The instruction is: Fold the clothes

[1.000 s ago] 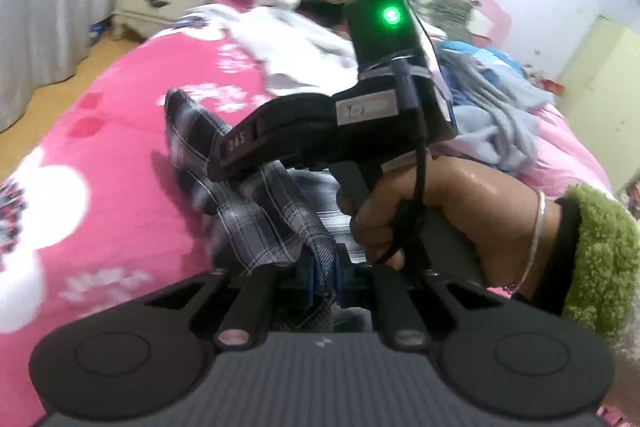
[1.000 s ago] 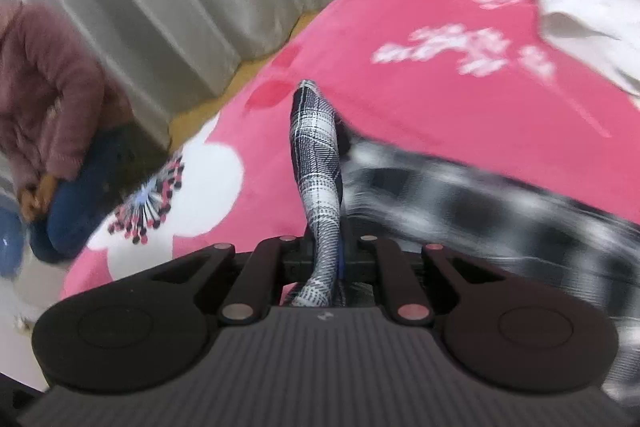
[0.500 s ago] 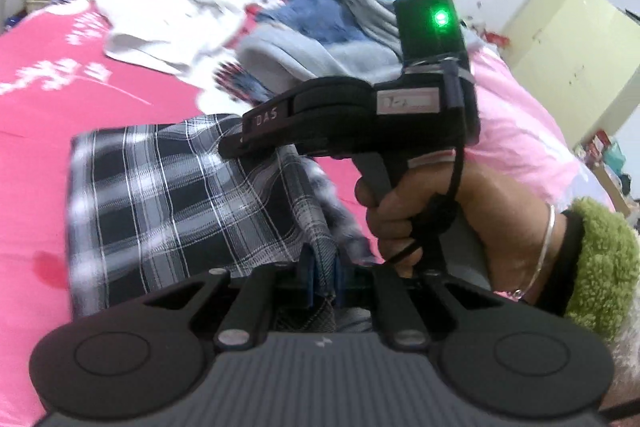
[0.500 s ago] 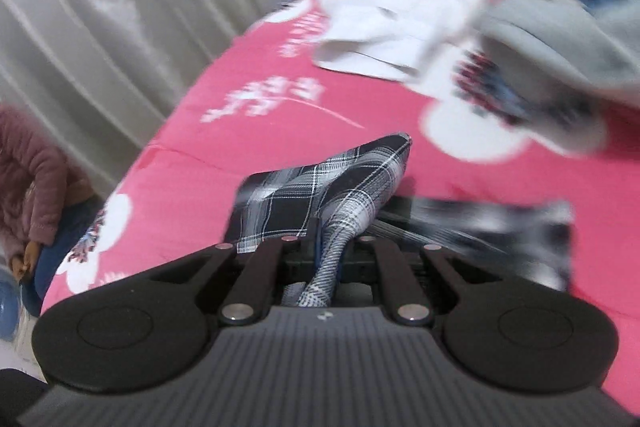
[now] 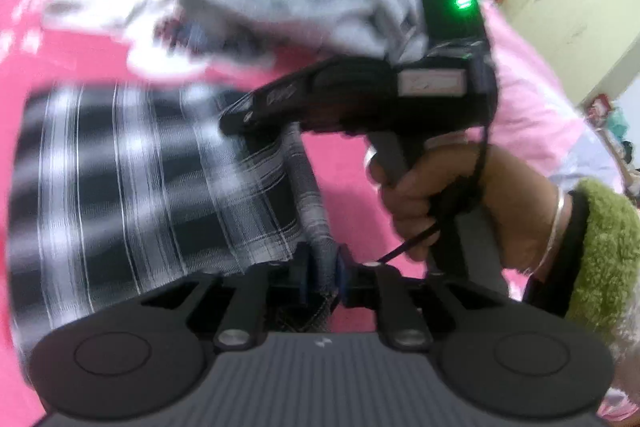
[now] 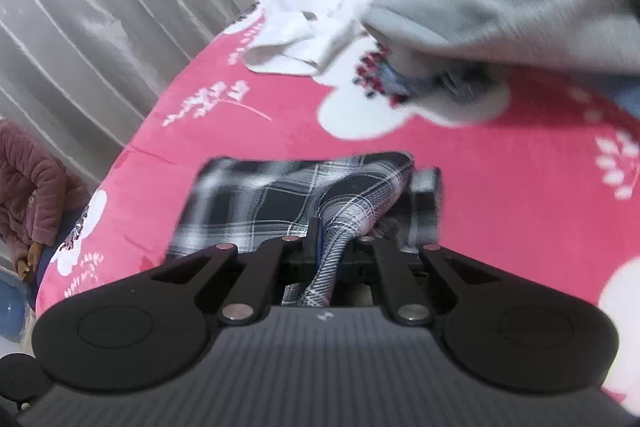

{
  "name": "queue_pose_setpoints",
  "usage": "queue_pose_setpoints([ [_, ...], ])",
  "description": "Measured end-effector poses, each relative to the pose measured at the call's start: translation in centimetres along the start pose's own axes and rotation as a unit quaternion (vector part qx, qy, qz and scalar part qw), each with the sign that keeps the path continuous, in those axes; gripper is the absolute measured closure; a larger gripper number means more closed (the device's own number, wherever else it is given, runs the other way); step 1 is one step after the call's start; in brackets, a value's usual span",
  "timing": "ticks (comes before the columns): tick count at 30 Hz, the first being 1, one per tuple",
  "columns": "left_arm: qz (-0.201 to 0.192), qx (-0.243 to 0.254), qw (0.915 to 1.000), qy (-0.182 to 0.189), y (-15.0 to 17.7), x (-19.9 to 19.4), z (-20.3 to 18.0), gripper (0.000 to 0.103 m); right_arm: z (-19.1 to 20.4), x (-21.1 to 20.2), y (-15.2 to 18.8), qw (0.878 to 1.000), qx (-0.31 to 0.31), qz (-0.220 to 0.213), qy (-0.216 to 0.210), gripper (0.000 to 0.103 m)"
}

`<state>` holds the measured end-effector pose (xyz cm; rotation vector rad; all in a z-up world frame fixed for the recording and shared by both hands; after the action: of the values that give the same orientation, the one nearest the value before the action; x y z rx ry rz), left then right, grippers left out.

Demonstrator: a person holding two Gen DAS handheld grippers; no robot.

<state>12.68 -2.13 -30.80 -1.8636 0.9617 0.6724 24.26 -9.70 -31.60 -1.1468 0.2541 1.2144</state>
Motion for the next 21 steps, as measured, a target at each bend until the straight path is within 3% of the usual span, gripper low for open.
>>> queue_pose_setpoints([
  [1, 0.014, -0.012, 0.9998, -0.005, 0.3, 0.0, 0.3, 0.068, -0.5, 0.0, 0.2, 1.0, 0.008, 0.002, -0.007, 0.097],
  [2, 0.027, -0.022, 0.9993, -0.009, 0.6, 0.0, 0.5, 0.066, -1.0, 0.0, 0.4, 1.0, 0.015, 0.005, -0.015, 0.098],
  [4, 0.021, -0.026, 0.9994, -0.008, 0.8, -1.4, 1.1, 0.055, -2.1, 0.1, 0.7, 0.999, 0.03, 0.009, -0.03, 0.096],
  [6, 0.021, -0.036, 0.999, -0.014, 0.9, -2.8, 1.9, 0.051, -3.1, 0.1, 1.1, 0.998, 0.046, 0.014, -0.045, 0.095],
  [9, 0.014, -0.065, 0.9972, -0.034, 1.1, -5.2, 4.3, 0.051, -4.6, 0.2, 1.6, 0.995, 0.068, 0.021, -0.067, 0.089],
  [13, 0.0, -0.078, 0.994, -0.077, 1.5, -7.2, 7.1, 0.053, -4.1, -2.1, 2.2, 0.999, 0.03, 0.023, -0.028, 0.066],
  [18, 0.006, -0.058, 0.9902, -0.127, 2.0, -7.0, 9.6, 0.06, -2.0, -7.1, 3.4, 0.995, -0.064, -0.027, 0.065, 0.065],
  [21, 0.012, -0.039, 0.991, -0.127, 2.6, -6.4, 10.0, 0.061, 1.4, -9.0, 4.7, 0.989, -0.142, -0.034, 0.028, 0.069],
])
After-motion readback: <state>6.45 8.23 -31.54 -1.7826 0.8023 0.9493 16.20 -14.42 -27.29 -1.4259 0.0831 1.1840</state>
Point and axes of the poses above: each gripper's, at about its wrist camera, not at the fingertips, and x roughly the way its jaws point, z to its left, y to its underside, the point moved 4 cm from there along x, roughly the way its jaws point, and after that the axes turned 2 degrees about -x, right-handed, at the moved point
